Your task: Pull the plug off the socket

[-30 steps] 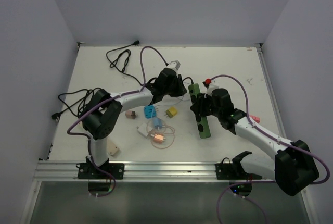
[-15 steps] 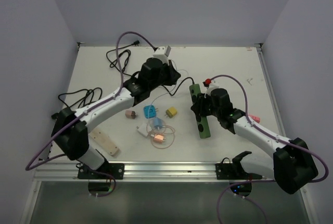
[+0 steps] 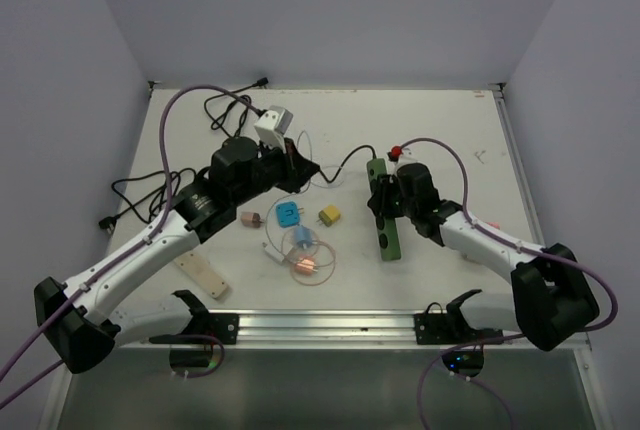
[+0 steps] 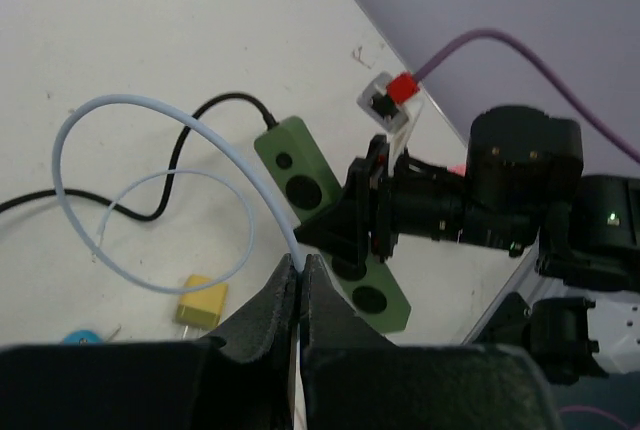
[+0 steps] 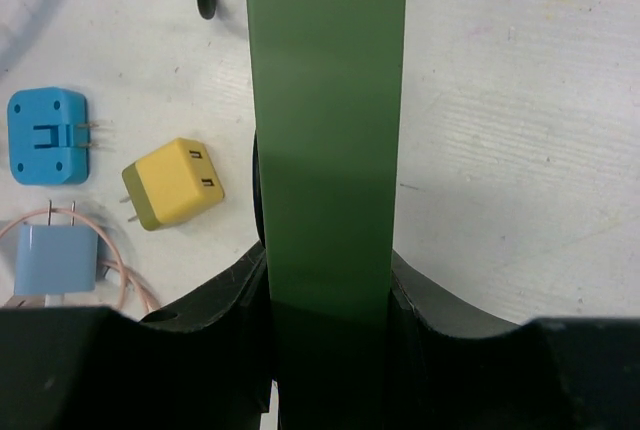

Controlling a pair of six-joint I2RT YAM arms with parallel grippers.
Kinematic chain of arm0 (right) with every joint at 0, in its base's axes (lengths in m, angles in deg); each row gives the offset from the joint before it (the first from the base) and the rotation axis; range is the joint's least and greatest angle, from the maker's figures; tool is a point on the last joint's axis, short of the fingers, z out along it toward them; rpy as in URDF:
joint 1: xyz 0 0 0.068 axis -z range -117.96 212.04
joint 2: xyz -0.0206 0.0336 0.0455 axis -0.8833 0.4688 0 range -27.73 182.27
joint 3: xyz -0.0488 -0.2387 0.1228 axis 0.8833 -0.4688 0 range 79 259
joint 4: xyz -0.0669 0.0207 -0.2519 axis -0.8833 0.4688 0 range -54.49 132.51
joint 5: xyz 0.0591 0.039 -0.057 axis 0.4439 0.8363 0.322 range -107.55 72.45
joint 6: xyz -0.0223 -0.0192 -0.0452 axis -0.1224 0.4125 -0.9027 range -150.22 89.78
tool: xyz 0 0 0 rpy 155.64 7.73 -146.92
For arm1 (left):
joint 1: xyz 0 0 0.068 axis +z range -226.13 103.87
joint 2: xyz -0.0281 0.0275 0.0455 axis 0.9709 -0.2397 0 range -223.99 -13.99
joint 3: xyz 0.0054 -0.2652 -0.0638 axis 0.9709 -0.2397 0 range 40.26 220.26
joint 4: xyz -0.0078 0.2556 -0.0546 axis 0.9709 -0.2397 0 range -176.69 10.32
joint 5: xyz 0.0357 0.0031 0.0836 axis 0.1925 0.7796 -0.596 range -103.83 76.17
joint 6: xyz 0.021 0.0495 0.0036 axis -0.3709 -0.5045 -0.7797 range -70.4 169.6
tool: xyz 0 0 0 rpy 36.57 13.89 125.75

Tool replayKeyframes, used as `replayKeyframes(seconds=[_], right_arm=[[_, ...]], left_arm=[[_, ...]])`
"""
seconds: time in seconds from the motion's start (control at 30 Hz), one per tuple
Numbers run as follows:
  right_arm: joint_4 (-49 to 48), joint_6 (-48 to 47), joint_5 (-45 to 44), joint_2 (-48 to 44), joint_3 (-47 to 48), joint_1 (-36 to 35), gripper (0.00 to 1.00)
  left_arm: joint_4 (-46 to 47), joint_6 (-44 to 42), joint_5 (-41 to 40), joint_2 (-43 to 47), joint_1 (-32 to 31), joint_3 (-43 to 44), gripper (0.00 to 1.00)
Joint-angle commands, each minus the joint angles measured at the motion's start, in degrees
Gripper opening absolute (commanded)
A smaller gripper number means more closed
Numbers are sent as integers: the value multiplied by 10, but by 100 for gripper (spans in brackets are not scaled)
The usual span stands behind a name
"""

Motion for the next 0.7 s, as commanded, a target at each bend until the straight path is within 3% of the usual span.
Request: replayKeyframes(seconds=[0.0,0.43,0.53,0.67], right_arm=[[-27,-7,-8,26,52,-3,0],[-125,-115,41,212,300,-3,0],[-146,-122,74,286,381,-4,0],[-172,-109,130,404,487,-16,0]], left_arm=[[-56,-28,57,39,2,-35,0],[-60,-34,92,57,2,-190,2],[-51,-32,88,47,2,-213,4],[-34,-27,68,36,2,-236,16]])
